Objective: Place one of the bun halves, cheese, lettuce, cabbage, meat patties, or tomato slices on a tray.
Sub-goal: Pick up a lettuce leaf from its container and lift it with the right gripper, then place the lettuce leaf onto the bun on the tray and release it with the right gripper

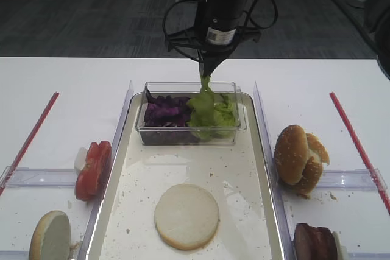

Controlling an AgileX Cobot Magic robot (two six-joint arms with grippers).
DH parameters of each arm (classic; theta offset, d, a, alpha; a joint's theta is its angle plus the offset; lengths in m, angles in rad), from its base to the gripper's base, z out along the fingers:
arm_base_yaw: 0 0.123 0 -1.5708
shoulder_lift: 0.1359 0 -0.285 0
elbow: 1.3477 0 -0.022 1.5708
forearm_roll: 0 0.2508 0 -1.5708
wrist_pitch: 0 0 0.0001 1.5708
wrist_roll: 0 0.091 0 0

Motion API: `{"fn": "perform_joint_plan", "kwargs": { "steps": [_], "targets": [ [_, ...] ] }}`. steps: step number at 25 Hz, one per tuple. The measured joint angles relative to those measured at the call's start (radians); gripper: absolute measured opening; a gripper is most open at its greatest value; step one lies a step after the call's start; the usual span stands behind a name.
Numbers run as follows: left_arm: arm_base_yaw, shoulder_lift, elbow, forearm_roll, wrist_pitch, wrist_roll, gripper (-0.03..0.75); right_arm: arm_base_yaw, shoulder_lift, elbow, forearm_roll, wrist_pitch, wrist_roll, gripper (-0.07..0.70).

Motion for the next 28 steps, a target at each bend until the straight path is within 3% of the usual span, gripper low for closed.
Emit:
{"fn": "perform_joint_plan", "kwargs": {
  "steps": [21,28],
  "targets": [
    [0.000,0.000,0.000,0.000,0.000,0.000,0.565,0.033,-0.098,0.009,0.031,0.004,0.000,0.045],
    [0.000,0.000,0.000,0.000,0.000,0.000,0.565,0.062,-0.234,0.241,0.022,0.004,0.000,0.045]
  ]
}}
